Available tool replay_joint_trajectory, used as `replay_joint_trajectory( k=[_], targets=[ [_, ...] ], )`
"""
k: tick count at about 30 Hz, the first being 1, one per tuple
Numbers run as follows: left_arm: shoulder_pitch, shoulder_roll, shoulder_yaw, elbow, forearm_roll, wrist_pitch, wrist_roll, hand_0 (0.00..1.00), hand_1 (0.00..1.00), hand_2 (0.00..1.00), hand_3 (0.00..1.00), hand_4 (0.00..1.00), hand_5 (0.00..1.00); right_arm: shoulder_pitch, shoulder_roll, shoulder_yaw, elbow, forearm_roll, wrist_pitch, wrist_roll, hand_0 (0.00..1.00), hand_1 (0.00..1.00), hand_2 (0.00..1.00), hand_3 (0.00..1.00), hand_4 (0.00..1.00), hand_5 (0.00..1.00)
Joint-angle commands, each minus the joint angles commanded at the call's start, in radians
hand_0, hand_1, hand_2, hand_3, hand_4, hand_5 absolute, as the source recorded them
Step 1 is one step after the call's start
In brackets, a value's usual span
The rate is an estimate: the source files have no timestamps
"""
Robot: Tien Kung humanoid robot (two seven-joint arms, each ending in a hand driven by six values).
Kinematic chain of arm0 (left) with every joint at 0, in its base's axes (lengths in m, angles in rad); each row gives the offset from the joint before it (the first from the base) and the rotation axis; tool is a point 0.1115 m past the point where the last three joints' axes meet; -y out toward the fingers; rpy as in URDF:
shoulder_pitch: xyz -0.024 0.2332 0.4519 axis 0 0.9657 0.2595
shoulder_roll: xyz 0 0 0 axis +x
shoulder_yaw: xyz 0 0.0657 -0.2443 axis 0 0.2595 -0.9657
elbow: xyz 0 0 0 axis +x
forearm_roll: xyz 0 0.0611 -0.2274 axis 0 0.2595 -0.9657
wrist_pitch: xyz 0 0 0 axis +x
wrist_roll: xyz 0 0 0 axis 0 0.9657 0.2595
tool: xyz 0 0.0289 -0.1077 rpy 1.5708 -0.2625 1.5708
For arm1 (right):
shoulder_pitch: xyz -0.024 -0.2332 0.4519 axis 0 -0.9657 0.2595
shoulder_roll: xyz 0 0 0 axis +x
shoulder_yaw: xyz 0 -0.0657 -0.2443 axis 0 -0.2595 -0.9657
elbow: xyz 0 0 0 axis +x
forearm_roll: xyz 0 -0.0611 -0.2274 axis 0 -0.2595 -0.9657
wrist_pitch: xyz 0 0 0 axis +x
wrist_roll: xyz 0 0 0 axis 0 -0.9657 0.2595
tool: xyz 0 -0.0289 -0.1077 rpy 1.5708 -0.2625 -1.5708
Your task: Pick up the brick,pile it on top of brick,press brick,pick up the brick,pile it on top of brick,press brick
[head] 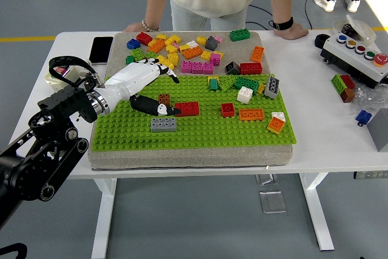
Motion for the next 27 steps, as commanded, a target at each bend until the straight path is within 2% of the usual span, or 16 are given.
replay_joint_trajectory(
  k=[2,3,7,13,24,27],
  targets=[
    [-0.024,-0.005,0.031,0.035,0.000,0.003,-0.030,0.807,0.752,0.749,0.744,0.940,0.217,0.003,0.000,-0.003,0.000,0.000,-0.002,0.001,0.757,0.687,0.733,0.740,0.998,0.641],
    [-0.038,-0.009,0.050,0.058,0.002,0.001,-0.044,0.788,0.754,0.752,0.799,0.925,0.134,0.005,0.000,-0.005,0.000,0.000,-0.003,0.002,0.755,0.687,0.733,0.740,0.998,0.641],
    [-0.092,-0.022,0.113,0.138,0.010,-0.005,-0.081,0.788,0.754,0.752,0.799,0.925,0.134,0.008,0.000,-0.009,0.000,-0.003,-0.002,0.001,0.755,0.687,0.733,0.740,0.998,0.641],
    [-0.175,-0.031,0.199,0.241,0.057,0.015,-0.109,0.815,0.771,0.753,0.800,0.908,0.108,0.011,-0.002,-0.016,0.000,-0.004,-0.003,0.000,0.756,0.687,0.733,0.740,0.998,0.641],
    [-0.212,-0.047,0.170,0.283,0.083,-0.053,-0.056,0.829,0.785,0.762,0.784,0.911,0.125,0.011,-0.002,-0.021,0.000,-0.010,-0.002,-0.005,0.754,0.687,0.733,0.740,0.998,0.640],
    [-0.211,-0.041,0.155,0.278,0.084,-0.071,-0.052,0.837,0.788,0.764,0.777,0.906,0.137,0.012,-0.003,-0.021,0.000,-0.009,-0.005,-0.004,0.756,0.686,0.733,0.739,0.998,0.640]
  ],
)
